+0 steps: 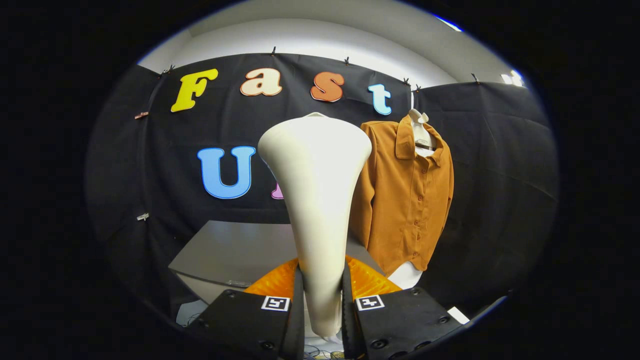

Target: Iron the clothes twice with a garment steamer, once on the left side and once on the right side.

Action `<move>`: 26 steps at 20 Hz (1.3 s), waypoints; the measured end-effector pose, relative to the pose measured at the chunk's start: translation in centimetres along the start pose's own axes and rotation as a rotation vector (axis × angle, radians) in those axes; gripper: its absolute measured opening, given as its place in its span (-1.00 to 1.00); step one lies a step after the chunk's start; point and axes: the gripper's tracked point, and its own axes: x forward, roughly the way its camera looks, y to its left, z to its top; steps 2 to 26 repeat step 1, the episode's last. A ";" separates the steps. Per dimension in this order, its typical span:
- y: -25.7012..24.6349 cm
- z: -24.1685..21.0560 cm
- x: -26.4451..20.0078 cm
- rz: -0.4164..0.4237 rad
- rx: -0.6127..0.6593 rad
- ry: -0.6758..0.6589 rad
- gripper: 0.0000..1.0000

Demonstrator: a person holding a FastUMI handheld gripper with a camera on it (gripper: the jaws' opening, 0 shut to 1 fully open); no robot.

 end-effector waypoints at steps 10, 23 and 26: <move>0.0 0.0 0.1 -0.001 -0.003 0.001 -0.34; 0.0 0.0 0.1 -0.001 -0.003 0.001 -0.34; 0.0 0.0 0.1 -0.001 -0.003 0.001 -0.34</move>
